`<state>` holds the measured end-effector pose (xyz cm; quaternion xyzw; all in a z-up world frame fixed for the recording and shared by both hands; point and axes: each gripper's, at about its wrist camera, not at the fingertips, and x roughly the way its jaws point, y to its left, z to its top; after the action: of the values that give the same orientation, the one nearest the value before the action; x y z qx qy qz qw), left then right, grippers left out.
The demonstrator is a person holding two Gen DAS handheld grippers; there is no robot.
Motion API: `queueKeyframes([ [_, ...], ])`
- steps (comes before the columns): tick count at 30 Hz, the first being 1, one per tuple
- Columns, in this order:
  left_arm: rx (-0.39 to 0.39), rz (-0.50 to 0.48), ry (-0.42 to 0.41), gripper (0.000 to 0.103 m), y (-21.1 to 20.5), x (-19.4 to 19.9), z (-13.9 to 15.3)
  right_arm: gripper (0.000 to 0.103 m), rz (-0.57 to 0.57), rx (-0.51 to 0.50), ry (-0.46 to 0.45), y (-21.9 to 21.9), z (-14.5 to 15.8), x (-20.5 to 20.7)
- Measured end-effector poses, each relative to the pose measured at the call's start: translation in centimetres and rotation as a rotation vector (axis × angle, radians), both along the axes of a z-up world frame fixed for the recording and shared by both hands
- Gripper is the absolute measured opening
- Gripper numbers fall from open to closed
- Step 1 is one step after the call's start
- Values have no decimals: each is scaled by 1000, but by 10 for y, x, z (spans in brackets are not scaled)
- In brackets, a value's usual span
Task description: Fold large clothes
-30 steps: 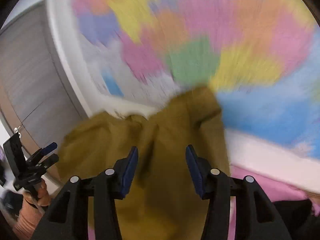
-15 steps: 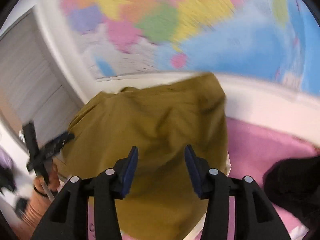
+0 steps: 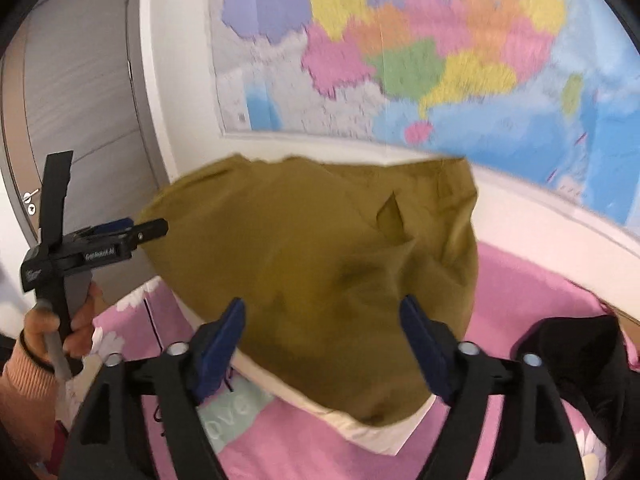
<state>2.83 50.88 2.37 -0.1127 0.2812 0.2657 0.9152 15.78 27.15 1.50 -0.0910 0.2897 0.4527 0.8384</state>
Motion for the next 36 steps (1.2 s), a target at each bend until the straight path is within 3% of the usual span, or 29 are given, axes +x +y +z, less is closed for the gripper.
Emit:
queueKeyframes([
  [6,5,28,35,98,-55,-31,5,96,-18,12,11,-20,-6,-37],
  [11,-41,50,59,98,-90,-53,-5,97,-40,14,15,-40,-13,-63],
  [18,10,51,54,98,-129,-75,-2,97,-45,-4,-10,-53,-18,-87],
  [36,35,55,56,98,-165,-98,4,97,-75,10,-10,-82,-14,-116],
])
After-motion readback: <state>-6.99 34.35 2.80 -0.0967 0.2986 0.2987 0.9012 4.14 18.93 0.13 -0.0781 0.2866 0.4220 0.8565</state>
